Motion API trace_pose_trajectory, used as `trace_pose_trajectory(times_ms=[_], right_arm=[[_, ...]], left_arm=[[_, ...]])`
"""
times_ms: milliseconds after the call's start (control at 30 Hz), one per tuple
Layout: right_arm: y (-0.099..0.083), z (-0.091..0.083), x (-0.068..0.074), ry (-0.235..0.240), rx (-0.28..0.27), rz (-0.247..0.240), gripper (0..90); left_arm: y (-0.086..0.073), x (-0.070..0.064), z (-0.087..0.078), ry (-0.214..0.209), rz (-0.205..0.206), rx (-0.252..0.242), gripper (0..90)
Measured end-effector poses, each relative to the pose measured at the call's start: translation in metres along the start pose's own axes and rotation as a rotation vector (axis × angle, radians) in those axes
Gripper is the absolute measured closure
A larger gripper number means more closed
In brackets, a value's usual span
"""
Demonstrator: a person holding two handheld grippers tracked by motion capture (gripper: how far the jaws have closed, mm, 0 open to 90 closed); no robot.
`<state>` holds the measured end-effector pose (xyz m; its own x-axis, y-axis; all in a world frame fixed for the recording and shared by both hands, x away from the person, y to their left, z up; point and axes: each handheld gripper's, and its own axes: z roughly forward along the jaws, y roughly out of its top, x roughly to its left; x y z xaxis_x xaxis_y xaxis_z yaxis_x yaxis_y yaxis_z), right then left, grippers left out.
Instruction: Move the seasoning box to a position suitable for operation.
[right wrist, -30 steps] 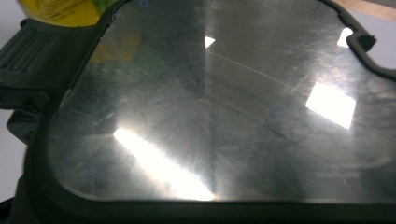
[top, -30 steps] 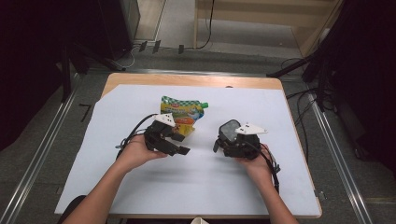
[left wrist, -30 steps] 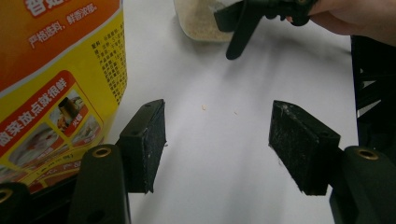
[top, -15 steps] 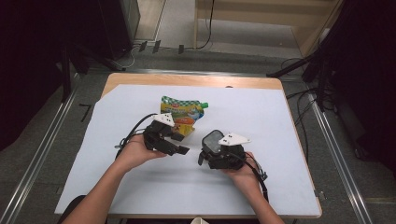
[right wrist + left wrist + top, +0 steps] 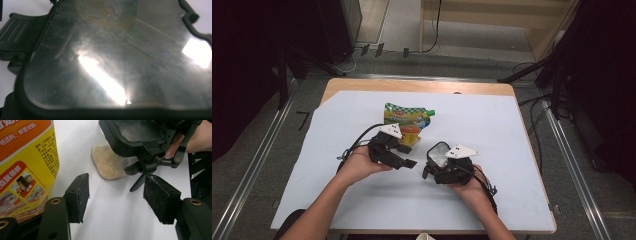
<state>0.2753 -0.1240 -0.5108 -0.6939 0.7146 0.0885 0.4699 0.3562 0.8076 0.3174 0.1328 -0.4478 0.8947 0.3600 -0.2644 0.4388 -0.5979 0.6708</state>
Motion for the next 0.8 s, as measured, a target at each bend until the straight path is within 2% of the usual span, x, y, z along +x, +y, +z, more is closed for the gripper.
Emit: trace_pose_trajectory(times_ms=[100,367,433,500,567,633,700,733,767,800], right_arm=[[0.001,-0.009,0.001,0.003,0.02,0.021,13.0],[0.001,-0.029,0.002,0.005,0.027,0.012,12.9],[0.0,-0.042,0.002,0.019,0.019,0.027,13.6],[-0.001,-0.046,0.001,0.018,0.011,0.026,13.9],[-0.001,-0.054,0.002,0.024,0.004,0.028,16.8],[-0.002,-0.059,0.002,0.027,0.01,0.007,22.5],[-0.003,-0.065,0.005,0.008,0.017,-0.024,29.6],[-0.003,-0.07,0.006,-0.006,0.018,-0.04,37.4],[-0.003,-0.073,0.006,-0.005,0.016,-0.036,41.3],[-0.003,-0.073,0.006,-0.005,0.016,-0.036,41.3]], left_arm=[[0.0,-0.001,-0.001,0.001,-0.002,-0.005,39.2],[0.0,-0.002,0.0,-0.001,0.005,-0.009,40.0],[0.001,-0.002,0.001,-0.007,-0.001,-0.016,40.5],[0.001,-0.003,0.001,-0.008,-0.001,-0.019,40.9],[0.002,-0.004,0.001,-0.007,0.003,-0.018,43.1],[0.002,-0.006,0.003,-0.008,0.005,-0.011,45.2],[0.001,-0.008,0.006,-0.011,0.013,0.002,49.2],[0.001,-0.011,0.007,-0.012,0.013,0.001,54.6],[0.001,-0.011,0.008,-0.012,0.012,0.003,57.3],[0.001,-0.011,0.008,-0.012,0.012,0.003,58.5]])
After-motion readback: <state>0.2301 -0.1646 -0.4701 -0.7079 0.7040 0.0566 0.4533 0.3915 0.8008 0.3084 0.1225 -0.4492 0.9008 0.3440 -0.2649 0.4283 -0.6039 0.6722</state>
